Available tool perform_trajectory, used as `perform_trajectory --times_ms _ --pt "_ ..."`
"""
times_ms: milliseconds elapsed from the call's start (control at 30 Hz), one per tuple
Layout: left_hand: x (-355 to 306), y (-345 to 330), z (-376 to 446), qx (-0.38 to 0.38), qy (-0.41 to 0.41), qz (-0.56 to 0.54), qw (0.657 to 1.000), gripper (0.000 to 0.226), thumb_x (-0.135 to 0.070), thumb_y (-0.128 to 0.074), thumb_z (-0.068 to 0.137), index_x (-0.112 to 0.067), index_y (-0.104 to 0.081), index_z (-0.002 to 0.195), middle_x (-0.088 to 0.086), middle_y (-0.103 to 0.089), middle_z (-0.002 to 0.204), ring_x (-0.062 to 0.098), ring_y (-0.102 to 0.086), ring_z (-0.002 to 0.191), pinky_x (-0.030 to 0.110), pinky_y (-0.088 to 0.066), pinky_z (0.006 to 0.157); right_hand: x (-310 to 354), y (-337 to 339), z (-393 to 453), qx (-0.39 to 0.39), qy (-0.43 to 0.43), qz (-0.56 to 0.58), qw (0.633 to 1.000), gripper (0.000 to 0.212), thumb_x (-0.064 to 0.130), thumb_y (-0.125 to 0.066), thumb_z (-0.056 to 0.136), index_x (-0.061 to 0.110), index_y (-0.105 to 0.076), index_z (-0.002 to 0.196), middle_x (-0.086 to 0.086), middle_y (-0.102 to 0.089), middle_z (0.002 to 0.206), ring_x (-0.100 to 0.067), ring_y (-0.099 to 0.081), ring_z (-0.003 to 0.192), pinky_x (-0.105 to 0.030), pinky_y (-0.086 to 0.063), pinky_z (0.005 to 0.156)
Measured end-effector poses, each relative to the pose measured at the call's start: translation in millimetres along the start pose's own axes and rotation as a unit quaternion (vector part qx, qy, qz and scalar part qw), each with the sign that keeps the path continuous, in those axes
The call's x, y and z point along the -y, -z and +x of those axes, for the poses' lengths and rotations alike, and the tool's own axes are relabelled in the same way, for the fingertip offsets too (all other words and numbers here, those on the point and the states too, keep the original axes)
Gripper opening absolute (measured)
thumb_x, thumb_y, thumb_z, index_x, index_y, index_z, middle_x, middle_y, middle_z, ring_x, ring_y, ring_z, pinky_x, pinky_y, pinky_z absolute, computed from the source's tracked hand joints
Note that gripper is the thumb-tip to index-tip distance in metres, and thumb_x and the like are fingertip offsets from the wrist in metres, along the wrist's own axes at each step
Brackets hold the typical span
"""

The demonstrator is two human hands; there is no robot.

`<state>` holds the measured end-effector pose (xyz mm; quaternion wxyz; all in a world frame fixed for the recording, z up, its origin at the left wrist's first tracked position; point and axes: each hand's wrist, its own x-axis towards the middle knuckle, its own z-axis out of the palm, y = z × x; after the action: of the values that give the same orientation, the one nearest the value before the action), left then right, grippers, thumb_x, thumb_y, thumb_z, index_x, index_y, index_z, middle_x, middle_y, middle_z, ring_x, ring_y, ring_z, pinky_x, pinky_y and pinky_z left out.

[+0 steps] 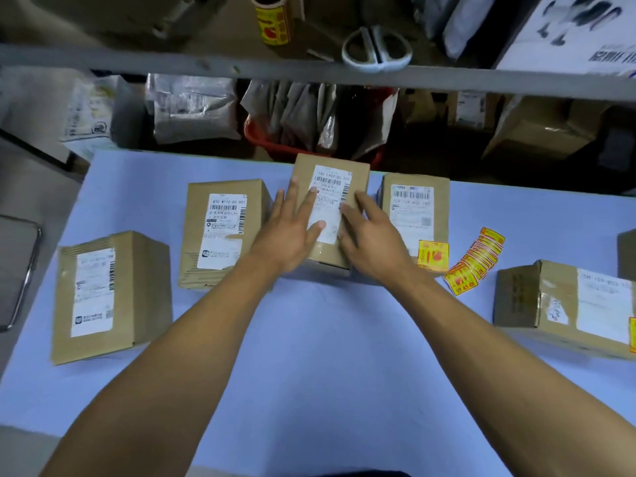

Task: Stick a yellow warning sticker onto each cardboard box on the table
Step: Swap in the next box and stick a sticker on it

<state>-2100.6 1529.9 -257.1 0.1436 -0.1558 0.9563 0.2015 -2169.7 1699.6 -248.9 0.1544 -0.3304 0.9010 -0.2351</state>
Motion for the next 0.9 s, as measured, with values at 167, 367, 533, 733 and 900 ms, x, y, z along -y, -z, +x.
perform_trajectory --times_ms 167,367,533,733,900 --pt "-2 -15 -18 -0.021 -0.001 -0.055 0.998 0.068 -0.043 -0.041 0.103 -0.021 -0.008 0.159 0.01 0.015 0.166 0.038 0.006 0.152 0.047 -0.005 0.124 2 -19 -23 0.01 -0.006 0.001 1.0 0.058 0.017 -0.057 0.096 -0.004 -0.039 0.148 -0.03 -0.023 0.159 -0.044 -0.034 0.144 -0.043 -0.038 0.111" --pt "2 -23 -43 -0.087 0.003 -0.145 0.986 0.069 -0.04 -0.052 0.099 -0.014 -0.022 0.156 0.01 -0.001 0.167 0.026 -0.01 0.153 0.035 -0.016 0.122 10 -26 -42 0.006 -0.054 0.128 0.99 0.062 0.026 -0.056 0.098 0.009 -0.033 0.154 -0.012 -0.013 0.167 -0.023 -0.016 0.153 -0.024 -0.014 0.119" --pt "2 3 3 -0.04 0.185 -0.45 0.873 0.064 -0.047 -0.061 0.09 -0.027 -0.041 0.147 -0.004 -0.051 0.149 0.013 -0.05 0.133 0.039 -0.038 0.115 18 -31 0 -0.071 -0.231 0.415 0.877 0.067 0.043 -0.055 0.092 0.038 -0.028 0.153 0.011 -0.043 0.153 -0.006 -0.042 0.139 -0.038 -0.032 0.12" --pt "16 -11 15 0.001 0.193 -0.504 0.842 0.075 -0.065 -0.067 0.074 -0.042 -0.044 0.141 -0.019 -0.065 0.127 0.007 -0.064 0.114 0.04 -0.05 0.103 10 -41 10 -0.062 -0.231 0.478 0.845 0.067 0.028 -0.06 0.096 0.039 -0.027 0.153 0.013 -0.059 0.138 -0.004 -0.058 0.123 -0.039 -0.045 0.11" --pt "20 -20 5 0.014 0.191 -0.532 0.825 0.074 -0.056 -0.063 0.087 -0.05 -0.026 0.15 -0.02 -0.057 0.139 0.005 -0.057 0.123 0.037 -0.045 0.108 7 -44 12 -0.04 -0.24 0.504 0.829 0.082 0.02 -0.061 0.097 0.039 -0.01 0.158 0.012 -0.055 0.142 -0.004 -0.056 0.126 -0.037 -0.044 0.111"
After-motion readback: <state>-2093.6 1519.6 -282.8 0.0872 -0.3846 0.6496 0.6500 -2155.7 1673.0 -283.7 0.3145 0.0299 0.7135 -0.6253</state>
